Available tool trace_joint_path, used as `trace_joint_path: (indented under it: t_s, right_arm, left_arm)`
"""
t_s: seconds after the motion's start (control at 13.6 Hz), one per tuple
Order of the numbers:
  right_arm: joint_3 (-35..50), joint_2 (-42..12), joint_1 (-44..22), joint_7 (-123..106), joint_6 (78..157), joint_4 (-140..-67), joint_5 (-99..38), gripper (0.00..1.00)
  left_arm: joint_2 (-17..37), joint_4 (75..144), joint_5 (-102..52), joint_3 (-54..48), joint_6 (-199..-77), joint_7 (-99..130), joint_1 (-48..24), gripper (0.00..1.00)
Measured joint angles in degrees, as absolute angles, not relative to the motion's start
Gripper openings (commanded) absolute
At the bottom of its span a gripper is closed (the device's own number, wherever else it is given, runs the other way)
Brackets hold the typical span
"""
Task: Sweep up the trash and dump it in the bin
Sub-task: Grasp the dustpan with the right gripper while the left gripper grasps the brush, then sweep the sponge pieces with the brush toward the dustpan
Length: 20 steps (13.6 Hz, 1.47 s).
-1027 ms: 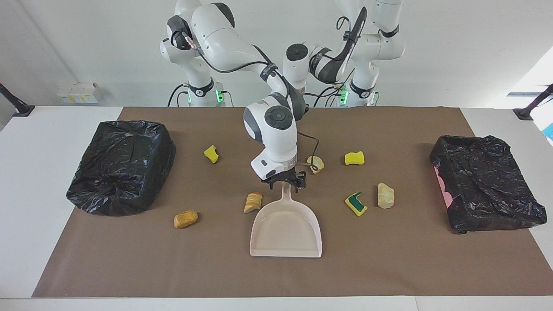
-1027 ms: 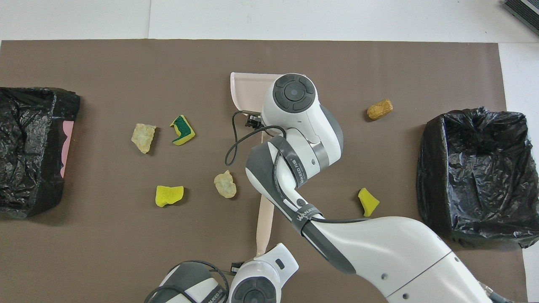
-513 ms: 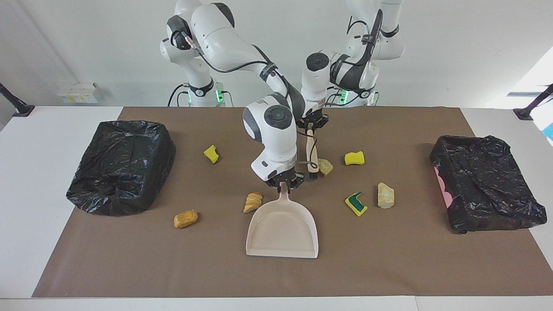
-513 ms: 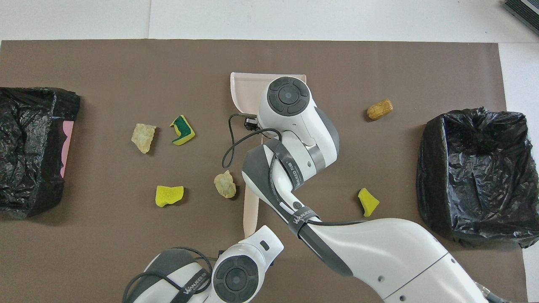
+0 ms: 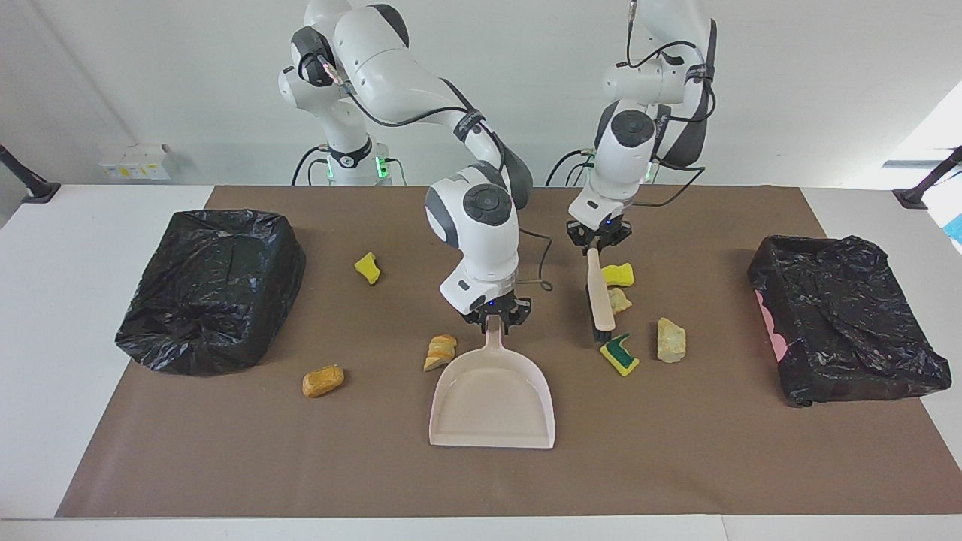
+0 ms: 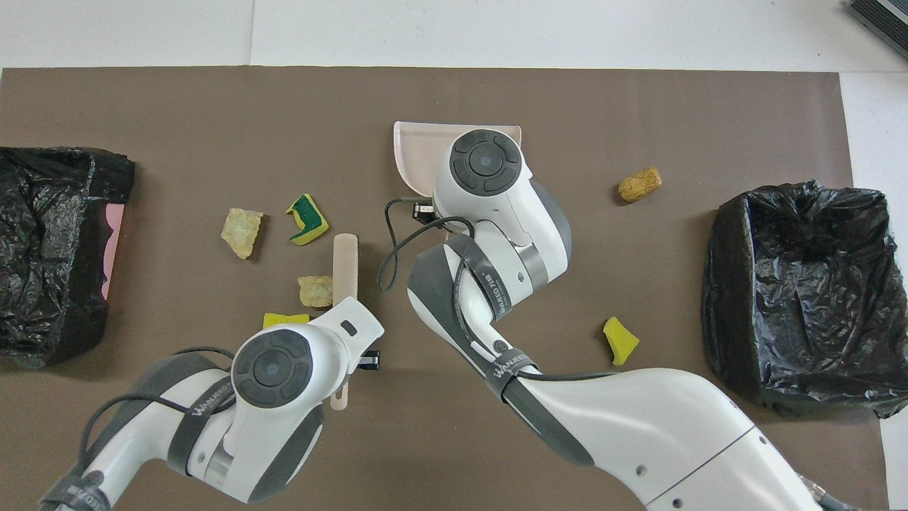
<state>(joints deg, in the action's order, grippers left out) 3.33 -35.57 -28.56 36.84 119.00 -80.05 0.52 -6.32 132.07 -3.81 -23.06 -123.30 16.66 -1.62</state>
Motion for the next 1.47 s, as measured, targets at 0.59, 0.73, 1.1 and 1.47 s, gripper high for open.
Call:
trace_joint_path:
  t_s: [0.59,0.73,1.1,1.47]
  right_arm:
    - [3.57,-30.43,-28.63,26.86,115.29,-82.45,0.62,0.00]
    - [3.54,-28.64,-28.11,20.48,113.05,-82.51,0.71,0.00]
    - [3.39,-23.74,-24.05,-2.61,104.20,-82.60,0.92,0.00]
    - [3.37,-20.33,-22.58,-26.39,94.80,-82.76,1.45,0.00]
  left_arm:
    - [-4.24,124.17,-3.00,-7.61,-115.79,6.00,-1.19,0.00]
    - [-2.72,124.04,-0.58,-5.30,-115.80,5.16,-1.16,0.00]
    - [-0.45,124.12,0.46,-2.66,-115.79,4.32,-1.07,0.00]
    - [-0.13,127.51,0.53,-3.46,-115.81,1.35,-1.51,0.00]
